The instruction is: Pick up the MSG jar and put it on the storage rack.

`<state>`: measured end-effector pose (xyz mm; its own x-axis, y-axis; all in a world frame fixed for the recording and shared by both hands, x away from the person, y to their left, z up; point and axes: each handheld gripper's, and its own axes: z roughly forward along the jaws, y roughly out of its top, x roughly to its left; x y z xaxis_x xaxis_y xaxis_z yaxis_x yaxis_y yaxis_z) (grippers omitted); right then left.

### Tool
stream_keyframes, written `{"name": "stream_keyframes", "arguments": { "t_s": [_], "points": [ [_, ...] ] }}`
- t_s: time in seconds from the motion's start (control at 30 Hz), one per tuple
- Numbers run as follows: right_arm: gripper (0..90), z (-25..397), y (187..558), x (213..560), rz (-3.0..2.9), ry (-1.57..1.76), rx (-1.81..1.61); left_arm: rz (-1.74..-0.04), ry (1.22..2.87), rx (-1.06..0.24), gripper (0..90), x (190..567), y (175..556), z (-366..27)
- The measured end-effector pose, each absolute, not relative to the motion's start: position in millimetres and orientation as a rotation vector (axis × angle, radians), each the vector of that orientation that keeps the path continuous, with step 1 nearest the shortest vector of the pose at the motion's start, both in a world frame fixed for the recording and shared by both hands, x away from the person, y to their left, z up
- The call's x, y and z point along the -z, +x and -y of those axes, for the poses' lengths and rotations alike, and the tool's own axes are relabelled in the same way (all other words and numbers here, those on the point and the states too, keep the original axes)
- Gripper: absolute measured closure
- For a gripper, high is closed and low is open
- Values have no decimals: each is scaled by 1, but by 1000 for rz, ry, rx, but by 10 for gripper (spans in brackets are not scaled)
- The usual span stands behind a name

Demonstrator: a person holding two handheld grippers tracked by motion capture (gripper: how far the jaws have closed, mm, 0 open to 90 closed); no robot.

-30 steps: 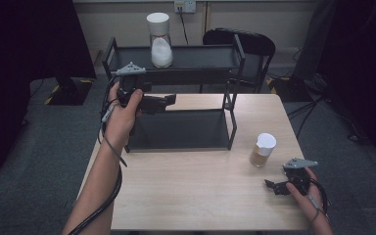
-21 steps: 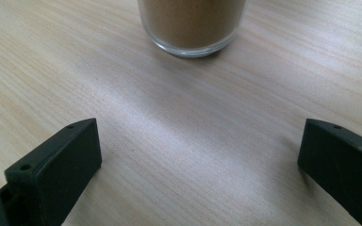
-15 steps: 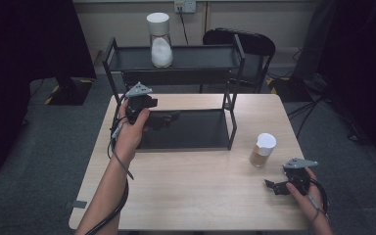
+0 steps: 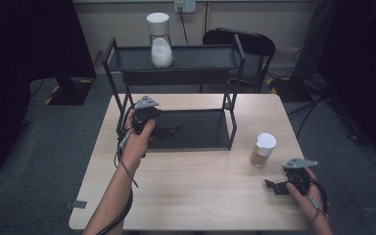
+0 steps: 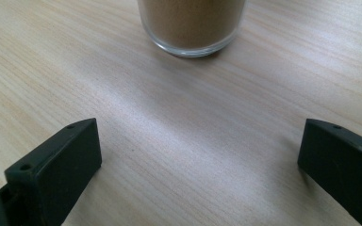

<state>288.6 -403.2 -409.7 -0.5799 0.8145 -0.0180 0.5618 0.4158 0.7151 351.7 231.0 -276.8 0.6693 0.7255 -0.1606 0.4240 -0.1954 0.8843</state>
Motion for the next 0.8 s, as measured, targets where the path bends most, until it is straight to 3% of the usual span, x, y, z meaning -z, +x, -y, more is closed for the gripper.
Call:
{"name": "stream_keyframes", "arguments": {
  "t_s": [0.8],
  "points": [
    [0,403,289,410,-2313,1181,-961,-934,1855,-295,7,339,347,-231]
  ]
}}
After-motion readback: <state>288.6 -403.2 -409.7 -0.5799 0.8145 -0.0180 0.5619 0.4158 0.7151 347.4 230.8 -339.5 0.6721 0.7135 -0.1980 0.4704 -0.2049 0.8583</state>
